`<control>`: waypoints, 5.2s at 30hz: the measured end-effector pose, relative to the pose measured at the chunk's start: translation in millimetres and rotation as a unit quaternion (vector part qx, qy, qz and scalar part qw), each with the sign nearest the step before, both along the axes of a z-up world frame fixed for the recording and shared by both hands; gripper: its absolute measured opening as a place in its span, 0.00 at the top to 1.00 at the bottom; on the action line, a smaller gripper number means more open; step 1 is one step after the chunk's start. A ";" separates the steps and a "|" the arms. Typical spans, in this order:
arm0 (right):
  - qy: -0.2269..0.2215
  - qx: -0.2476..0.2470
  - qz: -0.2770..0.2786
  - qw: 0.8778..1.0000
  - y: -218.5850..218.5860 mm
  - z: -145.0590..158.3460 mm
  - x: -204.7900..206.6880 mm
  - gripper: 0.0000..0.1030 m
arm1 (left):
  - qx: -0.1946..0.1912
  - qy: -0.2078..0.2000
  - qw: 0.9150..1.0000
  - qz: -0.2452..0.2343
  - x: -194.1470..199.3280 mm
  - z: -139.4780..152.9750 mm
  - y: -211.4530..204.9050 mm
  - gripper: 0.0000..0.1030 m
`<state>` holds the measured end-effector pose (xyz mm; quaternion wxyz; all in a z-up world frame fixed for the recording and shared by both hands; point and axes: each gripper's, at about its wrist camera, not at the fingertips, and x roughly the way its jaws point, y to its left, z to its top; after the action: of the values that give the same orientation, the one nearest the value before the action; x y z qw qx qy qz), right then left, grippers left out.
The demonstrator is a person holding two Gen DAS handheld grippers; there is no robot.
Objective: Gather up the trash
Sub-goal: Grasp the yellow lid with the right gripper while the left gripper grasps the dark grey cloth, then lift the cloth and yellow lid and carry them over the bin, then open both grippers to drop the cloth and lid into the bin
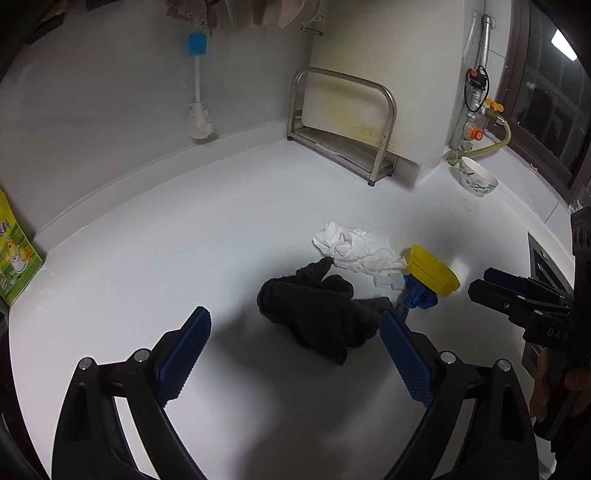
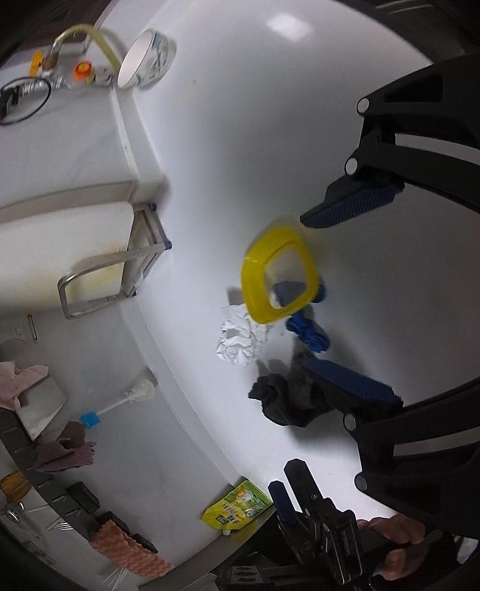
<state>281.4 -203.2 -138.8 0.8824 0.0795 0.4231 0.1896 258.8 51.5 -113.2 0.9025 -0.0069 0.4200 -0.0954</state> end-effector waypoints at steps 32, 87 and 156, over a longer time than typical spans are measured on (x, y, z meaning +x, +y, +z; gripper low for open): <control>0.046 -0.019 0.074 0.996 13.1 -29.7 66.0 0.23 | -0.004 0.009 1.000 -0.010 14.1 -17.9 0.2 0.12; -0.005 0.069 -0.064 0.996 -10.3 15.8 -69.8 0.30 | 0.008 0.048 0.999 -0.006 12.7 -32.6 -14.3 0.74; 0.089 0.009 -0.057 0.994 -75.0 -39.6 -347.5 0.27 | 0.063 0.083 0.994 -0.031 -298.8 -36.9 -136.1 0.40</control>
<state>-66.0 -278.2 -178.4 0.8499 0.1284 0.4929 0.1349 -39.9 -84.6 -150.1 0.8596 0.0549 0.4987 -0.0963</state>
